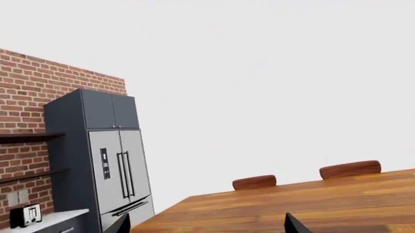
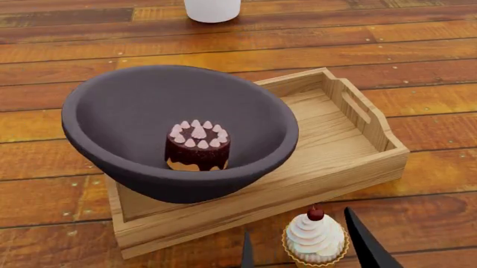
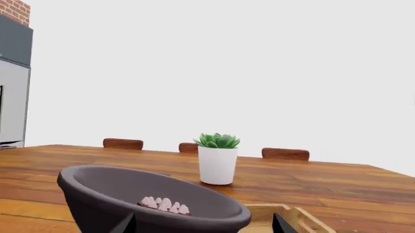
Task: Pick up the bowl with cake and place it on the tray. Pick up the cupcake and place it on the tray.
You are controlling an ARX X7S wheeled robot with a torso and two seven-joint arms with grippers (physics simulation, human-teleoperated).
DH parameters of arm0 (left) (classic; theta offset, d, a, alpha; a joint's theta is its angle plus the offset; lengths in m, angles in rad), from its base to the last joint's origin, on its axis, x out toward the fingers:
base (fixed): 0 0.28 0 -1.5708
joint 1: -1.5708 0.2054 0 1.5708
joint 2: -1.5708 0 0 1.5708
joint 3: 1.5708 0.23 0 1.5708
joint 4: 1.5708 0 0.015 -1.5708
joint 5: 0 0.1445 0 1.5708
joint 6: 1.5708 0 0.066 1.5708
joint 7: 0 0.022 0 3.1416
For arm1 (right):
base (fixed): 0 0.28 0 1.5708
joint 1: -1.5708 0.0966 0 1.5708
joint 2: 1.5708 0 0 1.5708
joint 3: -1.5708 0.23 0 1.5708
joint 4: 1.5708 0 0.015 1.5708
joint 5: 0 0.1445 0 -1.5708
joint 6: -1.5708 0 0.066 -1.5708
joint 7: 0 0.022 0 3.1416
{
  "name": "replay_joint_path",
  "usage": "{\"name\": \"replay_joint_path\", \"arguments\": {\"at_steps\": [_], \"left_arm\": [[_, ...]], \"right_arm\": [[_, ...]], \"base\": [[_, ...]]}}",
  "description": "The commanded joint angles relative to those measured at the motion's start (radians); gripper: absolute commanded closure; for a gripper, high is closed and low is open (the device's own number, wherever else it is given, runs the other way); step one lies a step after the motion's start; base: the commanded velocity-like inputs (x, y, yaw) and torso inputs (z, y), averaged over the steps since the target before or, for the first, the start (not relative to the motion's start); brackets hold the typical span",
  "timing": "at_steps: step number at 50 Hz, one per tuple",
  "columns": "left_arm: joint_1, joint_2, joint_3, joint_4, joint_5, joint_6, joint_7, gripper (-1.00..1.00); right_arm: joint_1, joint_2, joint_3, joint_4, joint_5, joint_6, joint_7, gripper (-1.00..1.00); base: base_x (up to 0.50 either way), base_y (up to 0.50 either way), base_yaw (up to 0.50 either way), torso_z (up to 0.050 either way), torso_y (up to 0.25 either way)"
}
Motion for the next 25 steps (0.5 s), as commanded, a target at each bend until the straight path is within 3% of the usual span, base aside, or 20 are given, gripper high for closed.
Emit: {"name": "replay_joint_path", "arguments": {"at_steps": [1,6,13,25], "left_arm": [[0.004,-0.021,-0.053,0.015,-0.029,0.027,0.002,-1.00],[0.041,-0.075,0.013,0.015,-0.007,-0.058,-0.009,-1.00],[0.107,-0.220,0.184,0.015,0.093,-0.287,0.007,-1.00],[0.137,-0.267,0.249,0.010,0.121,-0.368,-0.007,-1.00]], "right_arm": [[0.058,0.001,-0.020,0.031,-0.004,0.060,0.015,-1.00],[0.087,-0.013,-0.034,0.080,-0.013,0.072,0.015,-1.00],[0.143,-0.026,-0.039,0.148,-0.018,0.114,0.023,-1.00],[0.101,-0.036,-0.014,0.293,-0.028,0.025,0.007,-1.00]], "base": [[0.00,0.00,0.00,0.000,0.000],[0.00,0.00,0.00,0.000,0.000],[0.00,0.00,0.00,0.000,0.000],[0.00,0.00,0.00,0.000,0.000]]}}
